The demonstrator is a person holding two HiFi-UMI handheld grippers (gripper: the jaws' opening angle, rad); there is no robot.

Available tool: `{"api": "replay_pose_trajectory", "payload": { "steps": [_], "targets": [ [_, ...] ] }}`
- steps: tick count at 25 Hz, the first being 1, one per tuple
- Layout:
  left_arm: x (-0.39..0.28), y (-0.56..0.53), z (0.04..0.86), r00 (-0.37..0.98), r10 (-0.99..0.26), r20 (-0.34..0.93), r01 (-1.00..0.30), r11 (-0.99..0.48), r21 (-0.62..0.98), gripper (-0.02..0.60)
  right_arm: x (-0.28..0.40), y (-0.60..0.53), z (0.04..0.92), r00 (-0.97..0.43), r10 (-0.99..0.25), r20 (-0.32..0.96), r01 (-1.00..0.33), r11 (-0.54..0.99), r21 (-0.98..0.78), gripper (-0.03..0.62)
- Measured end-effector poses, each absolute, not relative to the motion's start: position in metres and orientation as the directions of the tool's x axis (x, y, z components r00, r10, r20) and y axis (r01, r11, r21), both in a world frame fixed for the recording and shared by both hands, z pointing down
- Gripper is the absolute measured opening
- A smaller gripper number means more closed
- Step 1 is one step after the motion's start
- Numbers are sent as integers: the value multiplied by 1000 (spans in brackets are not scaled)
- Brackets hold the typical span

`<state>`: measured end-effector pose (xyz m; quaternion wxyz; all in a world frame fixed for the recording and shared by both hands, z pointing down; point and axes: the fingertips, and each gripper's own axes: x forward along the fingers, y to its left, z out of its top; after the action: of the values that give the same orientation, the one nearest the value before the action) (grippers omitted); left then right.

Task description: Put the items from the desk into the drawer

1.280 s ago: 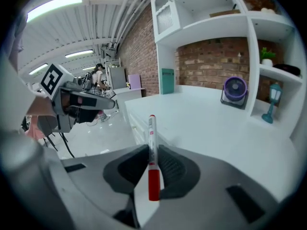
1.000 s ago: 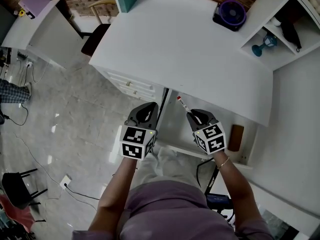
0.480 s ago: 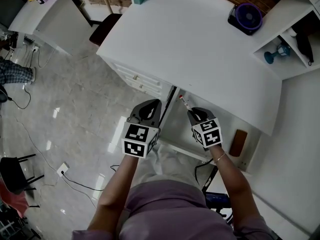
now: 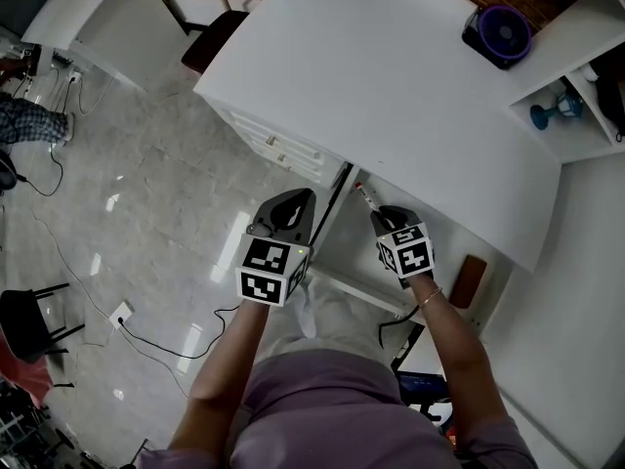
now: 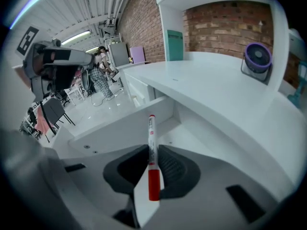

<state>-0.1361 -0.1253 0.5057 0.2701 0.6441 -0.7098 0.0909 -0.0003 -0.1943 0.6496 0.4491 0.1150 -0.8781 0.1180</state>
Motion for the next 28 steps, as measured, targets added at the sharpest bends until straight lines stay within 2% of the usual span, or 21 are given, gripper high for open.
{"api": "replay_pose_trajectory", "payload": {
  "steps": [28],
  "targets": [
    [-134, -128, 515, -40, -849, 527, -958, 183, 222, -2, 15, -201, 698, -448, -80, 890, -324, 943, -79, 71]
  ]
}}
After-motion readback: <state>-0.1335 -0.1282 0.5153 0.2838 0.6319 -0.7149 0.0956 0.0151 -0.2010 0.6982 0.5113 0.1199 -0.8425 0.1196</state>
